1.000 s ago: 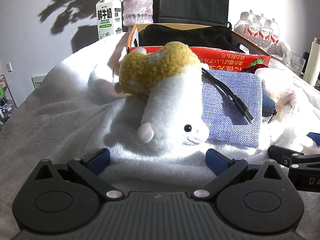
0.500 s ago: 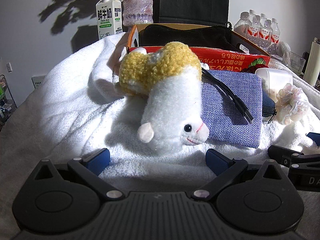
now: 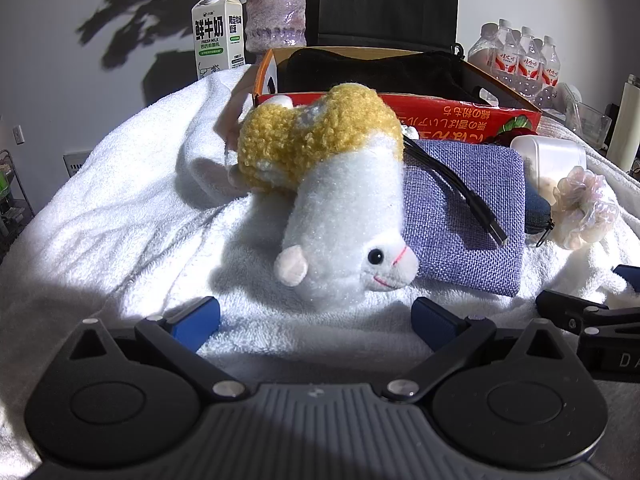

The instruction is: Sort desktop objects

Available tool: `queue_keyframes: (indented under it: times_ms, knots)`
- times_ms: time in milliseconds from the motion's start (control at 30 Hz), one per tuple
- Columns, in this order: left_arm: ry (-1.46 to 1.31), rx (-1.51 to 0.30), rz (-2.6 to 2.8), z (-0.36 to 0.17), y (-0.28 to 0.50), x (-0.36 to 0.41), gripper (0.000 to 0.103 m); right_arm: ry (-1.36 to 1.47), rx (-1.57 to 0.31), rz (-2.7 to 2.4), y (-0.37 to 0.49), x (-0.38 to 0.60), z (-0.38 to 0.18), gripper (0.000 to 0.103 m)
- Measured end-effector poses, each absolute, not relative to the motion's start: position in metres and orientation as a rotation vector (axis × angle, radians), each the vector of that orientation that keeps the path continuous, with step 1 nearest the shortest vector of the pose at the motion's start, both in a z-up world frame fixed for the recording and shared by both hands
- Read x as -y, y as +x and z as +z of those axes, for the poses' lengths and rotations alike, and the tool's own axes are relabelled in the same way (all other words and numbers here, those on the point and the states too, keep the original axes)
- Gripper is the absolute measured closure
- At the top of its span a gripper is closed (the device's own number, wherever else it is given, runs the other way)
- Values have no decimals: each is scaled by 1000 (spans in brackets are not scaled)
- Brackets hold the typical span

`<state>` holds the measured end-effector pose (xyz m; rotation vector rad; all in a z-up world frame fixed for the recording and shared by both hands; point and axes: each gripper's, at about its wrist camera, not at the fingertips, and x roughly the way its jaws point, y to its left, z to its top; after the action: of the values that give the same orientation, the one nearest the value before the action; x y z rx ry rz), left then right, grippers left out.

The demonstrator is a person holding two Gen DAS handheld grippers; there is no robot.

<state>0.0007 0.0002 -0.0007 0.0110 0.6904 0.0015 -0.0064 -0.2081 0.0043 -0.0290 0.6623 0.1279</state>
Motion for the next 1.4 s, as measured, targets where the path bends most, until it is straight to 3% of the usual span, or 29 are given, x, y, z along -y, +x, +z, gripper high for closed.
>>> queue_keyframes:
  times_ms: [500,767,1000,1233,1300,1367,1400]
  knots:
    - [6,-675,-3,3,-5,-4,0,-27,-664,122,-3,208,6,0]
    - [-8,-479,-13,30,-58,-19,0,-55,-569,112,-40,218,27,0]
    - [-48,-617,-110,57,-21,-26,0,-19,-587,147,-25,245,52,0]
    - [-15,-642,-96,40,31,-14,0,116,-647,180,36,264,33,13]
    - [-47,-662,-76,33,37,-16,11,142,-670,179,47,265,23,24]
    - [-71,-659,-91,32,39,-18,14,152,-663,200,50,265,19,26]
    - [-73,-656,-95,32,39,-18,15,147,-646,205,50,264,19,32]
